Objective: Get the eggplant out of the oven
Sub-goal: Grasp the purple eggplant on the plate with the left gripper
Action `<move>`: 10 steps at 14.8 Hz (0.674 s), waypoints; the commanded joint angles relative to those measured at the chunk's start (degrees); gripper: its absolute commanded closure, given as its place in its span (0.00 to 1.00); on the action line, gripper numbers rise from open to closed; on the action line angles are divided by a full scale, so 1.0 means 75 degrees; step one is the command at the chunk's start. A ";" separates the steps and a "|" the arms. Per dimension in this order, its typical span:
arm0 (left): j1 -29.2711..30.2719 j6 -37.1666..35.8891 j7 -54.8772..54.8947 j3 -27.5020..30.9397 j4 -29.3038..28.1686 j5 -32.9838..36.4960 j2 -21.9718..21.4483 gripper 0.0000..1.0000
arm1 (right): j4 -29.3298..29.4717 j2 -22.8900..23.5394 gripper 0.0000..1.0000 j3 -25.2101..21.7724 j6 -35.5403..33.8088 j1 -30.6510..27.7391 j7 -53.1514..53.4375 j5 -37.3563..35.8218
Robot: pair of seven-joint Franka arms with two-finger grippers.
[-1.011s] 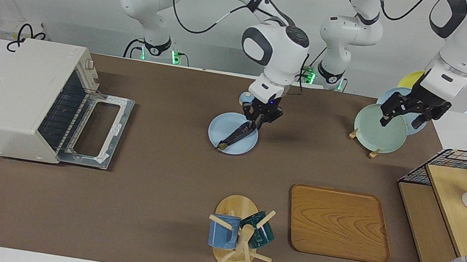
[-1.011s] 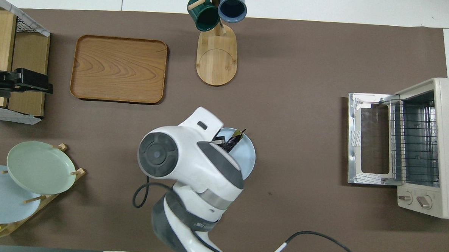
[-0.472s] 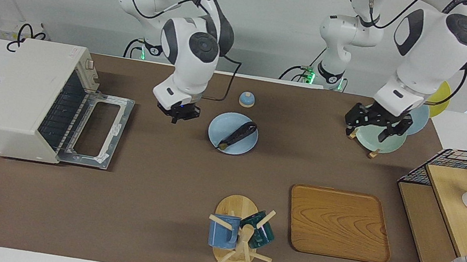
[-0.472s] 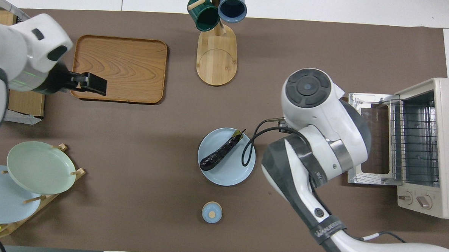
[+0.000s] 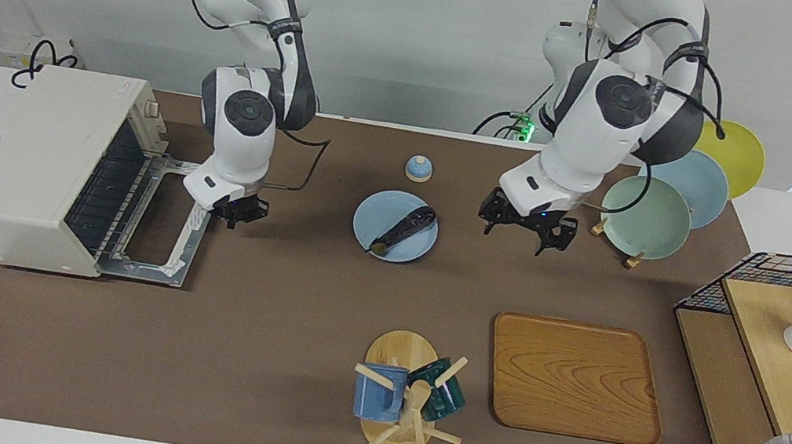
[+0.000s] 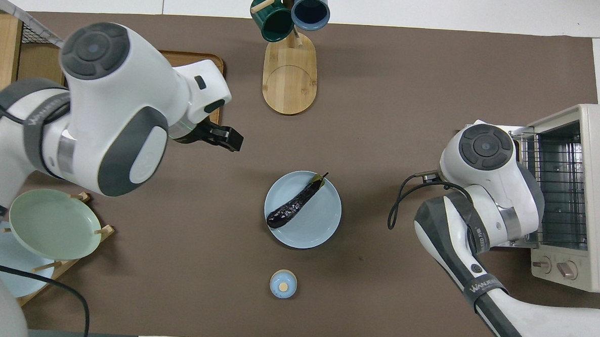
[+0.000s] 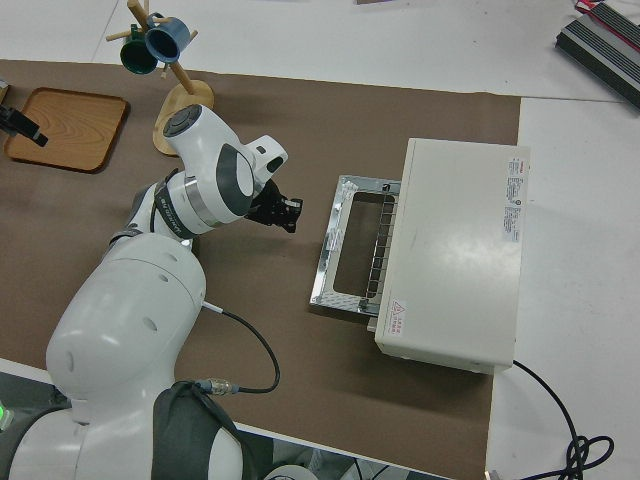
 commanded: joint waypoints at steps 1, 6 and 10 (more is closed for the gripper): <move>-0.0576 0.0778 0.0025 0.0128 -0.0727 -0.0097 -0.0002 0.00 | -0.0330 -0.0027 1.00 0.0122 0.0479 -0.0318 -0.0237 -0.0193; -0.1304 0.1695 0.0013 0.0128 -0.1386 -0.0097 0.0313 0.00 | -0.0330 -0.0015 1.00 0.0111 0.0526 -0.0447 -0.0248 -0.0216; -0.1878 0.1953 -0.0127 0.0127 -0.1445 -0.0108 0.0665 0.00 | -0.0376 0.0020 1.00 0.0122 0.0526 -0.0530 -0.0365 -0.0216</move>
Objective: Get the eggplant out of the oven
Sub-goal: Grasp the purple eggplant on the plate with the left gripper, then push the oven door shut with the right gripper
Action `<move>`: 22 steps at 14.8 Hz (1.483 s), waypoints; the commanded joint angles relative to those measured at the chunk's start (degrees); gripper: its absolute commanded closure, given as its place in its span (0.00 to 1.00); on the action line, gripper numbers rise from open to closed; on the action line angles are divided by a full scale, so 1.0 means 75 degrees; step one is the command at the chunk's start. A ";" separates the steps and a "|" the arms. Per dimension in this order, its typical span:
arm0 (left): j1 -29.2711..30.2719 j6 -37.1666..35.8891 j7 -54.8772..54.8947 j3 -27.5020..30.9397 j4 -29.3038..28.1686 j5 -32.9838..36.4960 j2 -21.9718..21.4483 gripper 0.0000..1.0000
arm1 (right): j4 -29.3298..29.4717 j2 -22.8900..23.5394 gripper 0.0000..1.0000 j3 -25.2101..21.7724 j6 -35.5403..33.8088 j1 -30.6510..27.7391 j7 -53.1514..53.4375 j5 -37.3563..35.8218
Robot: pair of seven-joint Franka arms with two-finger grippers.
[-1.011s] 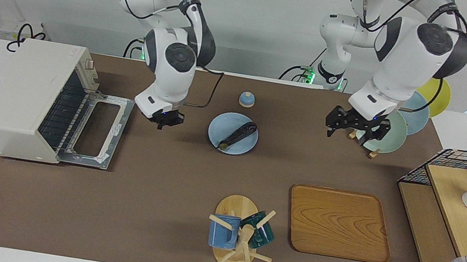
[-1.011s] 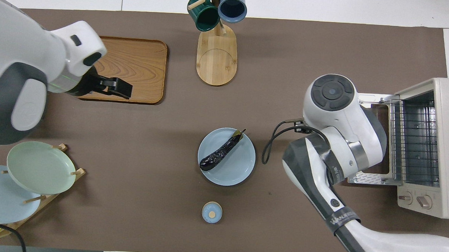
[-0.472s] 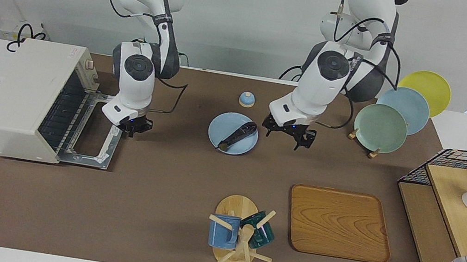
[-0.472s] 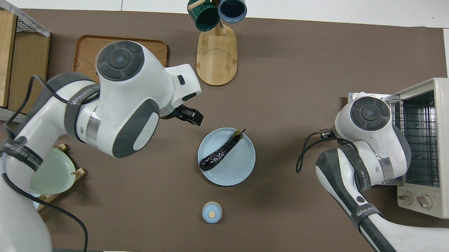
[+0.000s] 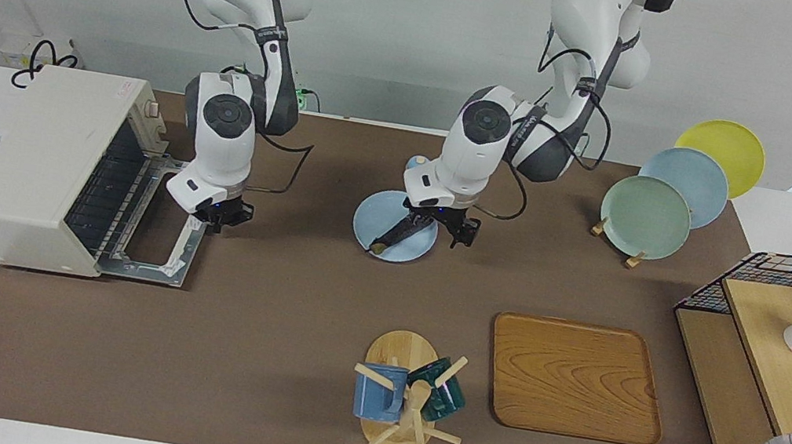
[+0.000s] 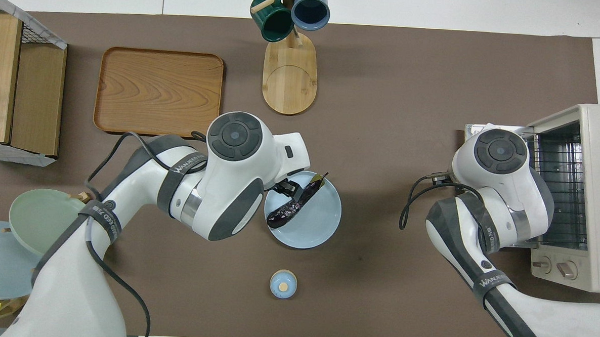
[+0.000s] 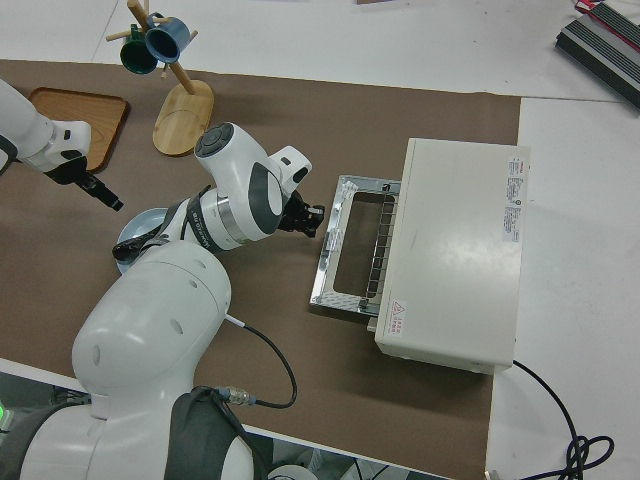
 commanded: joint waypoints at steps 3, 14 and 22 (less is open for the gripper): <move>-0.0417 0.0485 -0.0085 0.0116 -0.0222 -0.0127 0.0256 0.00 | -0.0185 0.0002 1.00 0.0116 0.0195 -0.0184 -0.0184 -0.0178; -0.0616 0.0919 -0.0237 0.0116 -0.0715 -0.0455 0.0221 0.04 | 0.0247 0.0061 1.00 0.0163 -0.0480 -0.0406 -0.0887 -0.0879; -0.0616 0.0931 -0.0261 0.0127 -0.0621 -0.0595 0.0256 0.06 | 0.1679 -0.0617 1.00 0.0081 -0.2675 -0.0979 -0.3440 -0.0916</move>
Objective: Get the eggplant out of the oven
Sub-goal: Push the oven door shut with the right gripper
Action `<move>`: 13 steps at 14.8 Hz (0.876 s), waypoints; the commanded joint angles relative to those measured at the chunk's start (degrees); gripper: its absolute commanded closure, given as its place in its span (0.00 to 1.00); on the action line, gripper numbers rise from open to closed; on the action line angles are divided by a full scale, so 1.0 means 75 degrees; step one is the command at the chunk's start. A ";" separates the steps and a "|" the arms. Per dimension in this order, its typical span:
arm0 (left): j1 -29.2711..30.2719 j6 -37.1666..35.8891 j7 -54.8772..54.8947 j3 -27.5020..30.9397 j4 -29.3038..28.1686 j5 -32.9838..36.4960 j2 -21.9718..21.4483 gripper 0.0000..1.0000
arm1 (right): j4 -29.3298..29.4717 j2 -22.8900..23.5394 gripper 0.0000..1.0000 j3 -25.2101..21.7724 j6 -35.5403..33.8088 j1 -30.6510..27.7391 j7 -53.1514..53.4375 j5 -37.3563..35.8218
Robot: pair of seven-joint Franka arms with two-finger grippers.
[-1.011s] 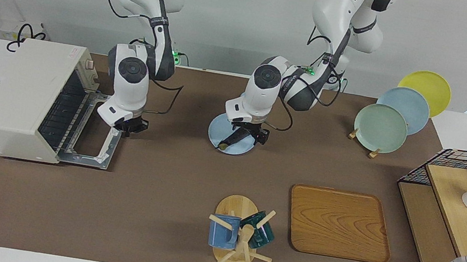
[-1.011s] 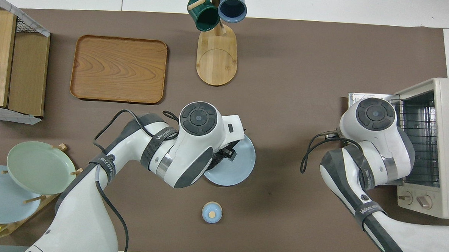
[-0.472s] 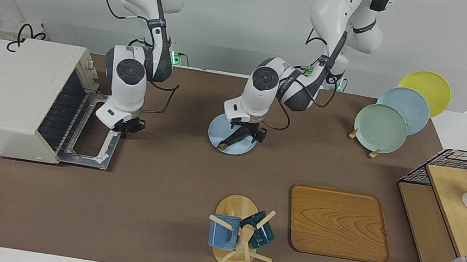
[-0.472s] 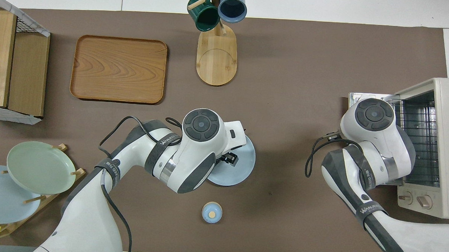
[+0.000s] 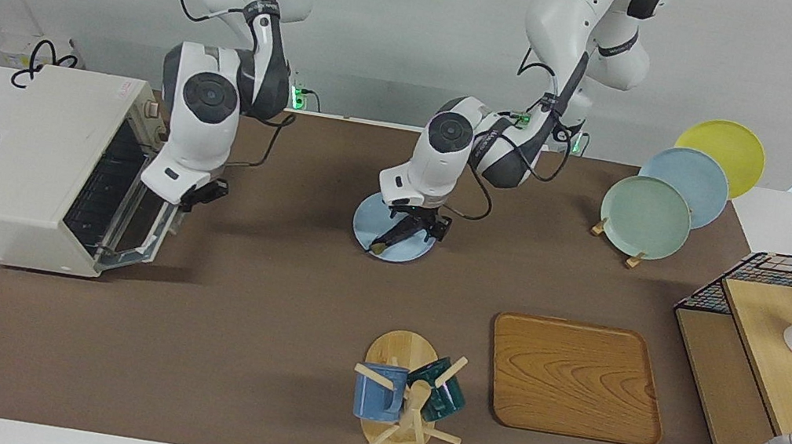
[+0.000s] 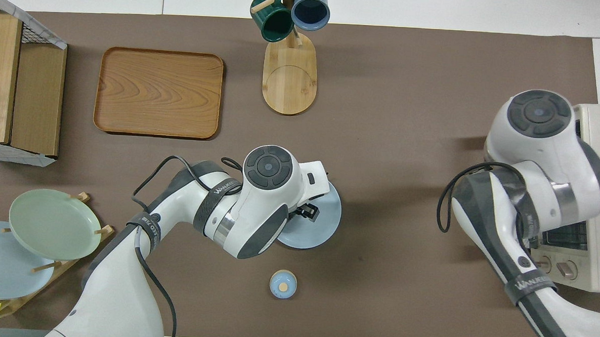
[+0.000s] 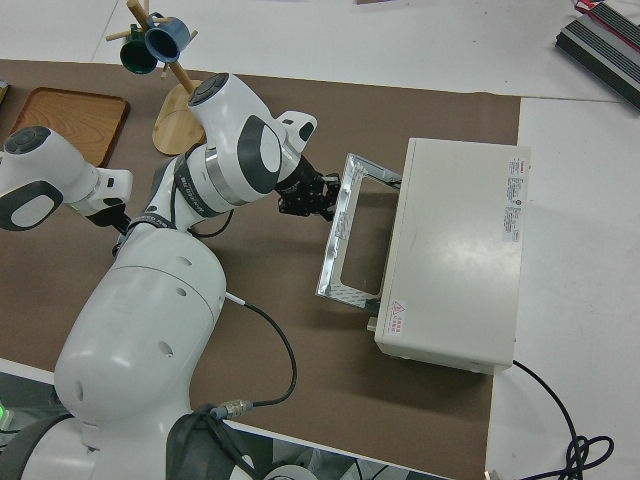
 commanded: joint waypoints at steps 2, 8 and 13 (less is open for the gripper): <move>-0.0137 0.0204 -0.0039 0.0128 -0.0130 -0.0261 -0.0087 0.07 | 0.0105 -0.0316 1.00 -0.0095 -0.0146 -0.0784 -0.0998 -0.0292; -0.0137 0.0146 -0.0039 0.0128 -0.0154 -0.0261 -0.0099 0.22 | 0.0210 -0.0959 1.00 -0.0095 -0.0813 -0.0808 -0.1245 -0.0256; -0.0137 0.0110 -0.0016 0.0140 -0.0224 -0.0261 -0.0123 0.24 | 0.1265 -0.1242 0.88 -0.0048 -0.2185 -0.0749 -0.1551 0.0678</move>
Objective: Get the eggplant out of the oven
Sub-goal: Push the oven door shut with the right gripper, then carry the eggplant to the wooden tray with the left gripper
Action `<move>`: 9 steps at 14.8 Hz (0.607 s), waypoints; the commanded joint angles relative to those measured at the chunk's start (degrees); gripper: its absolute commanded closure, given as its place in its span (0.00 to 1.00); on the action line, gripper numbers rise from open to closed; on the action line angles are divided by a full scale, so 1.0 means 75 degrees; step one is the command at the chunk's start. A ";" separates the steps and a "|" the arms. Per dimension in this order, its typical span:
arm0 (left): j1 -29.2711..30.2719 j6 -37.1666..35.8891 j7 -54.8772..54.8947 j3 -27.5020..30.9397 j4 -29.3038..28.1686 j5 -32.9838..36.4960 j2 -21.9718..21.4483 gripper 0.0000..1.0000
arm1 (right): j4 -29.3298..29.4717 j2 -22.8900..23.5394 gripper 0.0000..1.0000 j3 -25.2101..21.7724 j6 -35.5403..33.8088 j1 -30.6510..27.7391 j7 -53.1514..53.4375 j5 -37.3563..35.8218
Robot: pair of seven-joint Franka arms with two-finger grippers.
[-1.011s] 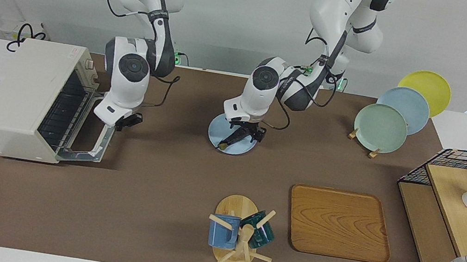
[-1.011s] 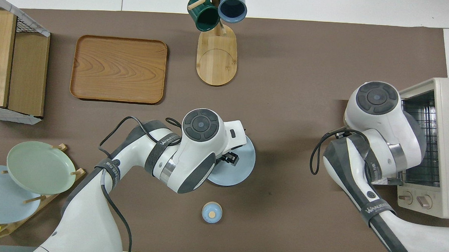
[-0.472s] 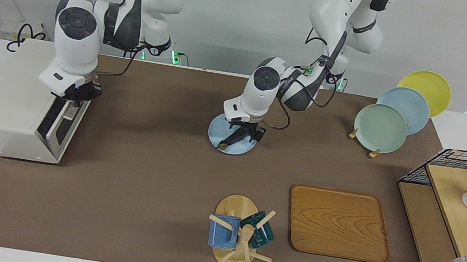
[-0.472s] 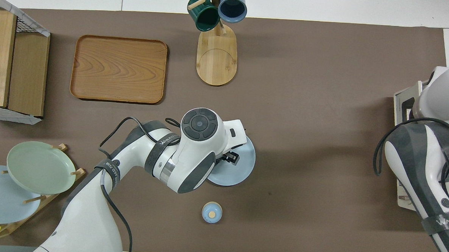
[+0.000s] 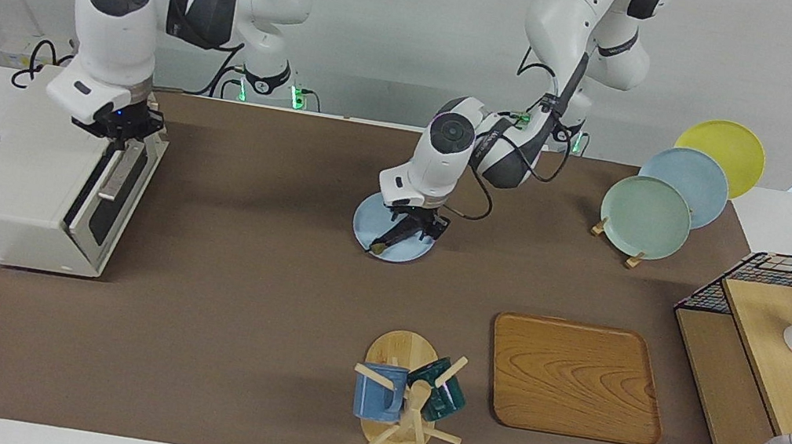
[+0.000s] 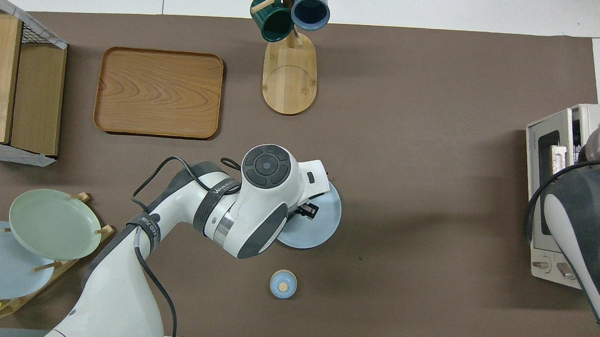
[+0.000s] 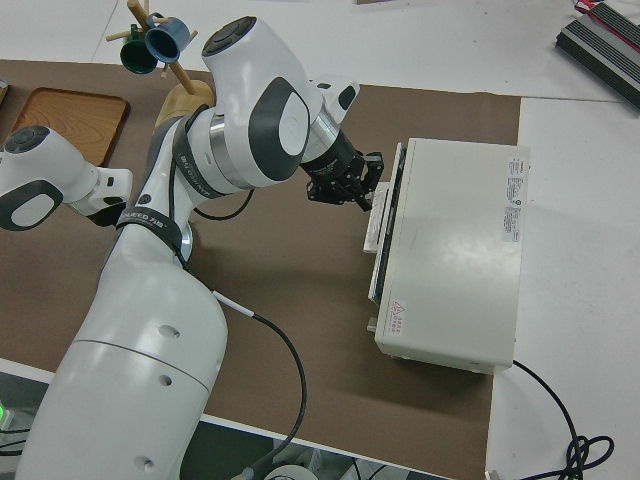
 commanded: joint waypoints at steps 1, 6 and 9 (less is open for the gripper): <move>-0.0136 0.0127 -0.0002 0.0132 -0.0272 -0.0138 -0.0134 0.25 | 0.0369 -0.0040 0.85 -0.0021 -0.0420 -0.0098 -0.0233 0.0882; -0.0148 0.0093 -0.0037 0.0132 -0.0296 -0.0126 -0.0146 0.57 | 0.0613 -0.0123 0.80 0.0049 -0.0769 -0.0111 -0.0175 0.1214; -0.0136 -0.0013 -0.0176 0.0144 -0.0202 -0.0138 -0.0146 0.98 | 0.1236 -0.0017 0.70 0.0061 -0.1252 -0.0099 0.0328 0.2127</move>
